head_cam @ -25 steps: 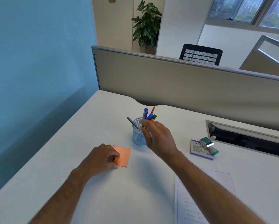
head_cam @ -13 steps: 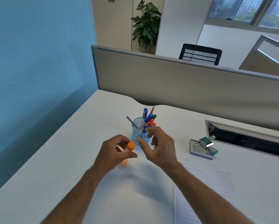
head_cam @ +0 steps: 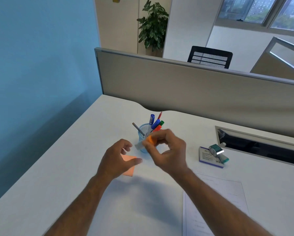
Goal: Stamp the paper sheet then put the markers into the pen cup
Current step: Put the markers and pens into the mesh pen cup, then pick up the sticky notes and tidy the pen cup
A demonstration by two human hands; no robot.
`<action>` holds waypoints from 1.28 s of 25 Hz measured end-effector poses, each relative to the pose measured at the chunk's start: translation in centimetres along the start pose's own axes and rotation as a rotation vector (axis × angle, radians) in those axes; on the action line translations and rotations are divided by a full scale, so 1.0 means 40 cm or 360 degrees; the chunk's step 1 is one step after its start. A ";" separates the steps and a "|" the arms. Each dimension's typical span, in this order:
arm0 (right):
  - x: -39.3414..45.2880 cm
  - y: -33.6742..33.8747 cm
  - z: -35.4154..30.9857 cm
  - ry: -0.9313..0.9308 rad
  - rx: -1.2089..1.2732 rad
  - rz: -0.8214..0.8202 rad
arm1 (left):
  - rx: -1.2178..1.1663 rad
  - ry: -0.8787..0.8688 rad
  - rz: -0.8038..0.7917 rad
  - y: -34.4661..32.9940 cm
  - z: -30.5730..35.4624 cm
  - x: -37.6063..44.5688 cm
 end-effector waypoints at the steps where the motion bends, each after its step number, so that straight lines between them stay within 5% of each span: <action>1: 0.018 0.014 -0.006 0.0048 0.0010 0.0090 | 0.0068 0.0172 0.0029 0.007 -0.024 0.003; 6: 0.110 0.049 0.042 -0.0094 -0.0151 0.0139 | 0.0409 0.0821 -0.0170 0.002 -0.097 0.007; 10: 0.133 0.017 0.133 -0.0389 -0.0448 -0.0329 | 0.0504 0.0959 -0.0252 -0.007 -0.106 0.011; 25: 0.123 -0.058 0.177 -0.0436 -0.1211 -0.1008 | 0.0133 0.0887 -0.0167 -0.009 -0.117 0.013; 30: 0.105 -0.067 0.180 -0.0388 -0.1317 -0.1040 | -0.0166 0.0705 -0.0034 -0.010 -0.115 0.025; 32: 0.100 -0.059 0.169 -0.0355 -0.1220 -0.0868 | -0.0350 0.0618 0.0003 -0.009 -0.104 0.027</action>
Point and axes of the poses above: each hand's wrist, its own x-axis towards the middle knuckle, its own y-axis out of the back of the hand, z = x × y, the point moved 4 cm from there along x, towards the middle knuckle, and after that the axes turned 15 degrees about -z, right-handed, at the moved point
